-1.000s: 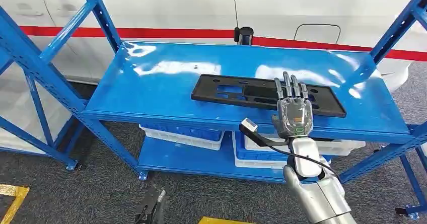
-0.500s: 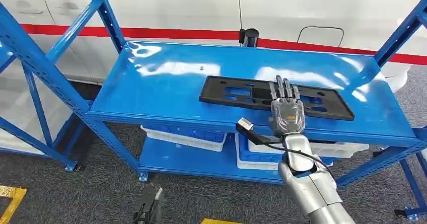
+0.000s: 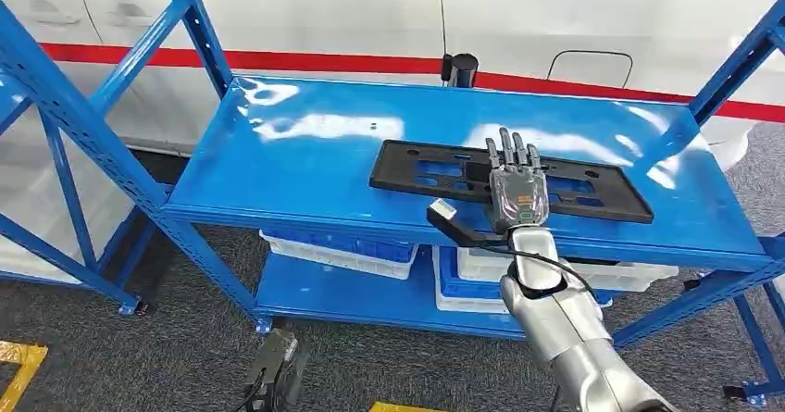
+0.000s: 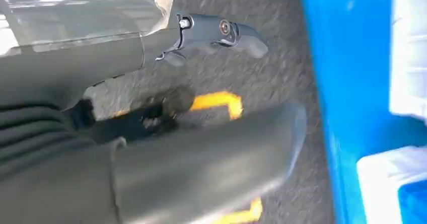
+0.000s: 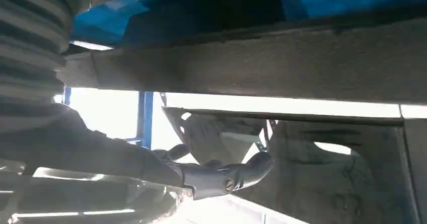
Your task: Take the parts from the cabinet and place them on the table.
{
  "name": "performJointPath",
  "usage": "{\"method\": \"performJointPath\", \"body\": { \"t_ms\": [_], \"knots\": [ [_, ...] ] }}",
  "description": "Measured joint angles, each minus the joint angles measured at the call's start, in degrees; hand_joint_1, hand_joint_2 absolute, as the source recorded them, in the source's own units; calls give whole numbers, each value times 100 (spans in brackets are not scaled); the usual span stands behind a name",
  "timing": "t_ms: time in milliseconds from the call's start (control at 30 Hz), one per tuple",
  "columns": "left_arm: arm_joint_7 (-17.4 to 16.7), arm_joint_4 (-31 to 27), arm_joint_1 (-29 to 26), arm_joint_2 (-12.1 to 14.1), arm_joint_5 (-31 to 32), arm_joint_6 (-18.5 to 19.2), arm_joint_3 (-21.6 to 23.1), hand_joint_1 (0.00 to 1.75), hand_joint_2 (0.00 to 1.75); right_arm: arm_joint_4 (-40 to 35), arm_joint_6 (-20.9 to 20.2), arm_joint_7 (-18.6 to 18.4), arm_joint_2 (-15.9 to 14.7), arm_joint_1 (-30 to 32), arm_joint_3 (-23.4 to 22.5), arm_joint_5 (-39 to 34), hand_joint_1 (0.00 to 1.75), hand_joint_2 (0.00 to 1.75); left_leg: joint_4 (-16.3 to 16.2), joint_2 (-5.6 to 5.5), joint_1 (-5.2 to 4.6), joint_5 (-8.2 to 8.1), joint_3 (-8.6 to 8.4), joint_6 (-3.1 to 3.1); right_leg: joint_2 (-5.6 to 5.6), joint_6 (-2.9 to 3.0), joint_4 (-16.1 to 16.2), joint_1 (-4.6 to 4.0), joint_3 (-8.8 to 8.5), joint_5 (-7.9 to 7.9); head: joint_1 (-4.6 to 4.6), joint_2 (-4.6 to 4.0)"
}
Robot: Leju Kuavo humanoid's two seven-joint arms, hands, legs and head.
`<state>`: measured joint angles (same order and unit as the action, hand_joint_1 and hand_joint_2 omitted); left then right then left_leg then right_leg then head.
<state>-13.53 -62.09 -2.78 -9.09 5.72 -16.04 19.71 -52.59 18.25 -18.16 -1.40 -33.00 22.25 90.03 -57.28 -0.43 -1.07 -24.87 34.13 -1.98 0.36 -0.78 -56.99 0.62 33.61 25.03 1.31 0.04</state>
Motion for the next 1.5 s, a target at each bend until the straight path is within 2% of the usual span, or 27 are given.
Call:
{"method": "performJointPath", "body": {
  "t_ms": [100, 367, 400, 433, 500, 567, 667, 733, 1200, 1300, 1500],
  "knots": [
    [42, -184, 53, -9, 303, -143, -114, 0, 175, 18, -24, -48, 4, -2, -57, 0, 0, 175, 0, 0, 6, 0, -2, 0, -2, 0, 0, -1, -2, 0, 0, 0],
    [44, -370, 83, -35, 359, -169, -212, 0, 175, 46, -26, -55, -2, -14, -103, 0, 0, 175, 1, 4, 14, 0, -9, 0, -1, 1, -1, -5, -6, 0, 0, 0],
    [44, -381, 83, -39, 359, -169, -223, 0, 175, 48, -26, -55, -2, -15, -103, 0, 164, 175, 1, 4, 14, 0, -9, 0, -1, 1, -1, -5, -6, 0, 0, 0],
    [44, -383, 84, -39, 381, -169, -229, 0, 175, 50, -26, -59, -4, -16, -105, 0, 175, 175, 1, 4, 14, 0, -9, 0, -1, 1, -1, -5, -6, 0, 2, 0],
    [29, -402, 80, -39, 503, -128, -247, 0, 175, 63, -59, -72, -11, -10, -112, 0, 175, 175, 1, 4, 14, 0, -9, 0, -1, 1, -1, -5, -5, 0, 0, 0],
    [-99, -492, 77, -44, 593, 95, -286, 0, 175, 72, -112, -64, -20, 19, -166, 0, 175, 175, 0, 1, 14, 0, -9, 0, -2, 1, 0, -5, -6, 0, 0, 0],
    [-155, -505, 75, -112, 394, 441, -376, 0, 175, 77, -140, -44, -20, 83, -271, 0, 175, 175, 0, 1, 13, 0, -8, 0, -1, 1, 0, -5, -6, 0, 0, 0],
    [-76, -470, 77, -164, 258, 520, -409, 0, 175, 68, -142, -44, -26, 148, -330, 2, 175, 175, 0, 1, 12, 0, -8, 0, -1, 1, 0, -4, -6, 0, 0, 0],
    [50, -99, 162, -308, -23, 648, -343, 0, 175, -426, -319, -157, -197, 517, -564, 13, 175, 175, 0, 0, 13, -2, -6, -2, -2, 0, 0, -5, -4, 1, 0, 0],
    [72, -24, 232, -310, -109, 769, -284, 0, 175, -527, -308, -160, -249, 599, -619, 15, 175, 175, 0, 1, 13, -2, -6, -2, -1, 0, 0, -5, -4, 1, 0, 0],
    [144, 126, 307, -332, -163, 638, -232, 0, 175, -804, 124, -208, -349, 818, -610, 15, 175, 175, 0, 1, 10, -3, -2, -3, -1, 0, 0, -4, -3, 1, 2, 0]
  ]
}}
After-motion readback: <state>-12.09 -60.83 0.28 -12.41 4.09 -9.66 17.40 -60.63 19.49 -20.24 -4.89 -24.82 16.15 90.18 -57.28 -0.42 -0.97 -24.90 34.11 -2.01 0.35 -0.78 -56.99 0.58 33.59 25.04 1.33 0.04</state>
